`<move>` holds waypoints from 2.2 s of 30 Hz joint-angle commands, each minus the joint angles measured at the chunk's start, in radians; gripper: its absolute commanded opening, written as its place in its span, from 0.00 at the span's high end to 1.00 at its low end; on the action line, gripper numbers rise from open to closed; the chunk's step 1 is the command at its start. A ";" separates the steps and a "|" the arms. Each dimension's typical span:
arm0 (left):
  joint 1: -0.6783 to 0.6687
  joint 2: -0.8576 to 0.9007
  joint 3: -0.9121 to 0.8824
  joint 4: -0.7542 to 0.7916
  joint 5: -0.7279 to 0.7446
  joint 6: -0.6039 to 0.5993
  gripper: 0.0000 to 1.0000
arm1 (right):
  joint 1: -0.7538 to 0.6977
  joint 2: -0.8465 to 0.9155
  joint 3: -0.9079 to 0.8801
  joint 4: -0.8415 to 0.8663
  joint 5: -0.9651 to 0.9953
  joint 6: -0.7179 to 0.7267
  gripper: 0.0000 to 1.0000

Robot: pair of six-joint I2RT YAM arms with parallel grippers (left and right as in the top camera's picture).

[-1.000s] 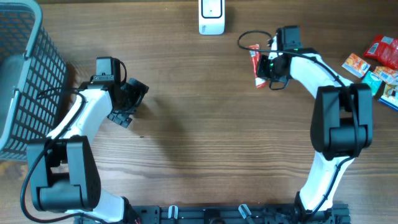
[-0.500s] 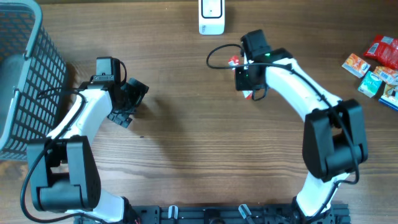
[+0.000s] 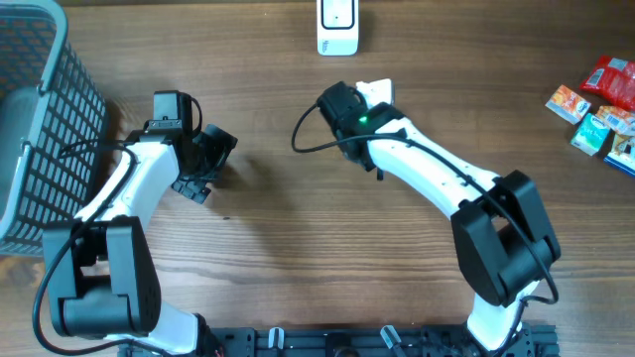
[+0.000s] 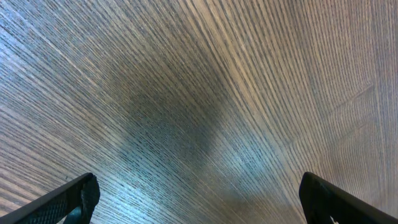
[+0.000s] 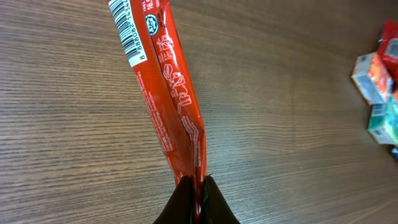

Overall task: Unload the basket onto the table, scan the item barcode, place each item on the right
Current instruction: 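Move the held stick back toward table centre with the right gripper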

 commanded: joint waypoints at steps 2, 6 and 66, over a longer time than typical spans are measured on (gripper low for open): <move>-0.003 0.002 -0.003 0.001 -0.017 0.016 0.00 | -0.006 0.073 -0.021 -0.012 0.105 0.035 0.96; -0.003 0.002 -0.003 0.001 -0.017 0.016 0.00 | -0.014 0.118 -0.021 -0.031 0.113 0.033 0.94; -0.003 0.002 -0.003 0.001 -0.017 0.016 0.00 | -0.228 0.018 -0.227 0.171 -0.491 -0.175 0.96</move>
